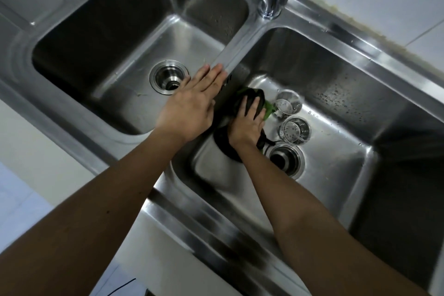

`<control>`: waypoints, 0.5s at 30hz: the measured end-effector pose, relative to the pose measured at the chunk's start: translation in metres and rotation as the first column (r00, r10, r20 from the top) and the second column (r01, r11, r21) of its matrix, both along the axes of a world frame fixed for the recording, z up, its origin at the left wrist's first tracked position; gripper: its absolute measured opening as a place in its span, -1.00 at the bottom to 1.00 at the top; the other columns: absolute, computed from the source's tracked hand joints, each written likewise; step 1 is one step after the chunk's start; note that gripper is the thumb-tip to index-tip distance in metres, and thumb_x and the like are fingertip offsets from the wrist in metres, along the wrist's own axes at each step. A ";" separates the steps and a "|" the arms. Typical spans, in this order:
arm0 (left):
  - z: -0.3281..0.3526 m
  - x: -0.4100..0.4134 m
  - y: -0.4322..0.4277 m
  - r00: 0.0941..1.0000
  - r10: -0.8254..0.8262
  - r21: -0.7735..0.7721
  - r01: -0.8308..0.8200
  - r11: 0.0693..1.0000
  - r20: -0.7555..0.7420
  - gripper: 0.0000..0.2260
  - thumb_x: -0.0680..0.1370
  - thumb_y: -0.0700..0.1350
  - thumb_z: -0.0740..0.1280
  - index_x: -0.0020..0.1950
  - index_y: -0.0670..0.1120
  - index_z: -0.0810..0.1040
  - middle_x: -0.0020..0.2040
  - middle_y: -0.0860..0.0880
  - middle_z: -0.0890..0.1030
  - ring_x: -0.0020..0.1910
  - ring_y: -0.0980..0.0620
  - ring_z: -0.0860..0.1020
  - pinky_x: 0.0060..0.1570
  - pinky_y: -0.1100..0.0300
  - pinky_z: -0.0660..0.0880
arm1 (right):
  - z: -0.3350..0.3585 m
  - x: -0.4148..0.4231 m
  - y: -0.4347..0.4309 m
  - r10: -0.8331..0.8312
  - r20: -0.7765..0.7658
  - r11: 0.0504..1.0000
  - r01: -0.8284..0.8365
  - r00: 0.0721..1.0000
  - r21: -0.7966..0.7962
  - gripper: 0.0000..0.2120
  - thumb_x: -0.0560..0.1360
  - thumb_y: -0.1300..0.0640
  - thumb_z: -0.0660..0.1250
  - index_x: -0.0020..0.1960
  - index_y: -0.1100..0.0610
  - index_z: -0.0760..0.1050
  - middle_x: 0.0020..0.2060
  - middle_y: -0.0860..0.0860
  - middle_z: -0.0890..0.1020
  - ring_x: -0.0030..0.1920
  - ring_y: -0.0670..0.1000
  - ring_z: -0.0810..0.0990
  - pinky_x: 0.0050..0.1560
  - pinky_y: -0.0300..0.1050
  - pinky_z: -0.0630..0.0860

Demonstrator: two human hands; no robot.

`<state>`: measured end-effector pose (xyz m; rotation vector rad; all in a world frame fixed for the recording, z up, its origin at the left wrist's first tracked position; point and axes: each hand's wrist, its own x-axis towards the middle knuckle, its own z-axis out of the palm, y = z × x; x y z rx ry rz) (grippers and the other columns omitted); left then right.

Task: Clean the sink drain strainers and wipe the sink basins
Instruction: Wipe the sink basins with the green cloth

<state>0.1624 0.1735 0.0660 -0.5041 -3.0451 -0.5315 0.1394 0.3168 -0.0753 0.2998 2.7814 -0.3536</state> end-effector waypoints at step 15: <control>-0.001 -0.002 0.001 0.999 -0.031 -0.016 0.031 0.999 0.010 -0.44 0.56 -0.21 0.19 0.54 -0.08 0.13 0.55 -0.01 0.14 0.54 -0.05 0.08 0.48 -0.10 0.15 | -0.004 0.112 0.026 0.785 0.026 0.619 -0.781 0.619 -0.083 -0.36 0.54 -0.01 0.23 0.55 -0.08 0.06 0.57 0.09 0.01 0.52 0.35 -0.03 0.43 0.37 0.06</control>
